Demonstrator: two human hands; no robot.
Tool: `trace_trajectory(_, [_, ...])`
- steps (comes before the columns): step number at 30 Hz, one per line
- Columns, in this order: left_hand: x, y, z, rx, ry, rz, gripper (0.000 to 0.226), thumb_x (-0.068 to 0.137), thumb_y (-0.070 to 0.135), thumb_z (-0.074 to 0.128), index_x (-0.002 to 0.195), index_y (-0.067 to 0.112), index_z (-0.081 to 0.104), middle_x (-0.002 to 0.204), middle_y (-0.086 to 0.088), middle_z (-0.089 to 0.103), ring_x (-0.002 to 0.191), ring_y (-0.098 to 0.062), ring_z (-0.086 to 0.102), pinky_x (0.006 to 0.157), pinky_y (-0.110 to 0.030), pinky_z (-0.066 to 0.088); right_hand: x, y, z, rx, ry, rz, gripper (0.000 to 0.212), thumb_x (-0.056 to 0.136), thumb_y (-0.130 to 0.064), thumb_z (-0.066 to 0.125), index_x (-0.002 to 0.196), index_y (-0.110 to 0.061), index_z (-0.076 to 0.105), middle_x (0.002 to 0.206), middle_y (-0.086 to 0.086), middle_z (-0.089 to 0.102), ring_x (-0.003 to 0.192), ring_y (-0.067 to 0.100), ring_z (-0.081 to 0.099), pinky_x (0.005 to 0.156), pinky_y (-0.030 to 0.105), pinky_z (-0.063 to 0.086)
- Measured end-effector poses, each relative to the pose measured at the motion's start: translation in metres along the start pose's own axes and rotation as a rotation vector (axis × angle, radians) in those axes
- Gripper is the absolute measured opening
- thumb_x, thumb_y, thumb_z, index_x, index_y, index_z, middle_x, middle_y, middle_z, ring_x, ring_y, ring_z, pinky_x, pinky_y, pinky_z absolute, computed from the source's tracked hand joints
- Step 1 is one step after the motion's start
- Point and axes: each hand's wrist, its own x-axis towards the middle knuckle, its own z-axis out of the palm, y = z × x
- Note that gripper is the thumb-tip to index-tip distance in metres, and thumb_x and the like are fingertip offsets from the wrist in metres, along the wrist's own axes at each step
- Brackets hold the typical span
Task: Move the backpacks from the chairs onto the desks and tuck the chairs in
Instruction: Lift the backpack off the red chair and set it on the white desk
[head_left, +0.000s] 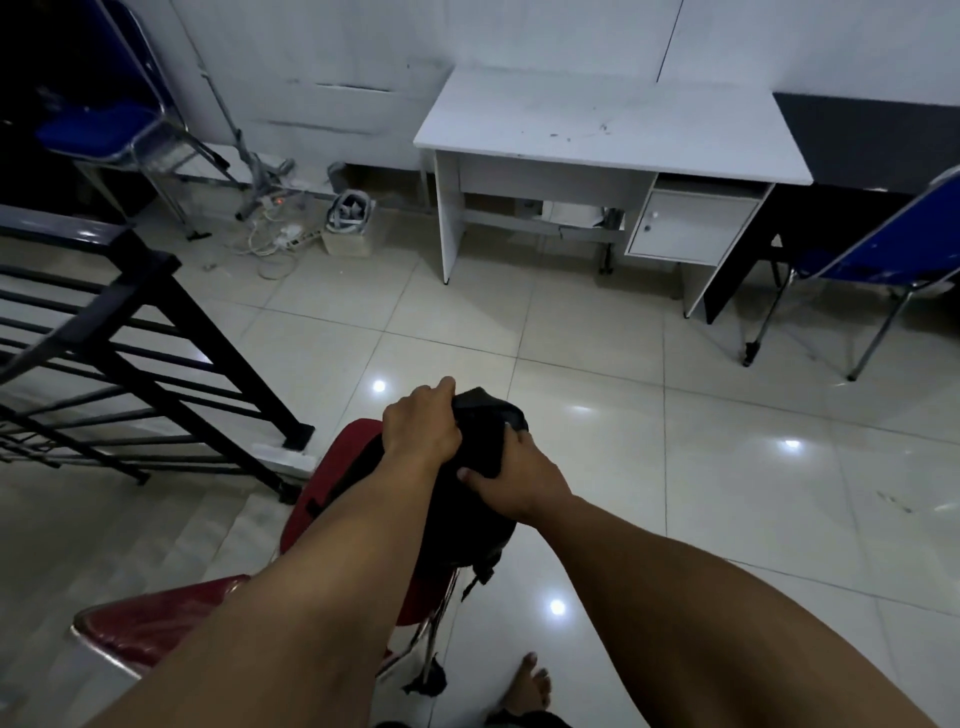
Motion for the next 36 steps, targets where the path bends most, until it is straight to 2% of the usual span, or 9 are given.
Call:
trace_trajectory(3, [0.005,0.035,-0.005,-0.063,0.001,-0.069,0.029,0.088,0.024,0.056,0.113,0.013,0.048,0.100,-0.007,0.064,0.087,-0.029,0.062,0.066,-0.034,0.039,0.001,-0.002,-0.022,-0.031,0.001,-0.156,0.092,0.065,-0.078,0.055,0.138,-0.024,0.039,0.130,0.001,0.046,0.110,0.023,0.057,0.084,0.037,0.049])
trace_trajectory(5, [0.009,0.053,-0.009,-0.137,-0.014,-0.114,0.035,0.089,0.024,0.056,0.119,0.010,0.047,0.105,-0.009,0.064,0.092,-0.029,0.063,0.068,-0.034,0.040,0.000,-0.003,-0.034,-0.003,-0.004,-0.214,0.096,0.056,-0.077,0.053,0.137,-0.028,0.040,0.130,0.000,0.049,0.115,0.022,0.054,0.090,0.041,0.050])
trace_trajectory(12, [0.015,0.108,-0.021,-0.385,0.071,-0.234,0.034,0.091,0.023,0.053,0.121,0.005,0.049,0.110,-0.012,0.066,0.100,-0.030,0.064,0.072,-0.033,0.043,0.000,0.019,-0.061,0.026,0.167,-0.143,0.102,0.064,-0.064,0.063,0.148,-0.022,0.022,0.145,0.002,0.035,0.126,0.023,0.048,0.092,0.045,0.049])
trace_trajectory(15, [0.021,0.140,-0.028,-0.531,0.097,-0.290,0.031,0.091,0.023,0.052,0.118,0.009,0.052,0.110,-0.012,0.066,0.100,-0.032,0.065,0.076,-0.034,0.046,0.011,0.032,-0.078,0.014,0.362,-0.033,0.066,0.079,-0.047,0.061,0.135,-0.018,0.038,0.125,0.006,0.047,0.107,0.026,0.057,0.080,0.042,0.053])
trace_trajectory(18, [0.033,0.170,-0.032,-0.602,0.145,-0.237,0.027,0.092,0.029,0.052,0.112,0.011,0.055,0.106,-0.012,0.066,0.097,-0.032,0.065,0.082,-0.038,0.053,0.018,0.046,-0.113,-0.017,0.389,-0.037,0.031,0.087,-0.034,0.056,0.115,-0.019,0.056,0.105,0.003,0.061,0.089,0.023,0.062,0.074,0.037,0.053])
trace_trajectory(26, [0.096,0.231,-0.059,-0.789,0.353,-0.045,0.037,0.090,0.043,0.043,0.073,0.016,0.062,0.073,-0.008,0.066,0.070,-0.029,0.065,0.063,-0.033,0.051,0.053,0.054,-0.222,0.000,0.439,-0.006,0.007,0.088,-0.021,0.060,0.092,-0.018,0.064,0.079,0.002,0.064,0.071,0.020,0.062,0.058,0.032,0.049])
trace_trajectory(29, [0.129,0.232,-0.080,-0.586,0.473,-0.016,0.043,0.088,0.045,0.043,0.079,0.015,0.073,0.076,-0.012,0.069,0.073,-0.035,0.065,0.064,-0.033,0.046,0.077,0.063,-0.256,0.000,0.478,0.064,0.005,0.083,-0.017,0.059,0.083,-0.016,0.064,0.076,0.005,0.063,0.077,0.027,0.064,0.060,0.031,0.044])
trace_trajectory(32, [0.173,0.215,-0.099,-0.430,0.505,0.198,0.023,0.086,0.035,0.049,0.087,0.018,0.065,0.092,-0.010,0.066,0.088,-0.032,0.061,0.070,-0.035,0.044,0.094,0.082,-0.282,0.040,0.560,0.130,0.016,0.080,-0.009,0.060,0.090,-0.016,0.070,0.083,0.010,0.068,0.083,0.030,0.066,0.066,0.030,0.045])
trace_trajectory(36, [0.222,0.198,-0.105,-0.265,0.193,0.417,0.053,0.090,0.033,0.052,0.141,0.020,0.041,0.144,-0.010,0.042,0.131,-0.032,0.041,0.107,-0.047,0.034,0.109,0.089,-0.300,0.033,0.550,0.061,0.017,0.083,-0.007,0.061,0.094,-0.014,0.072,0.084,0.008,0.068,0.082,0.027,0.065,0.067,0.029,0.045])
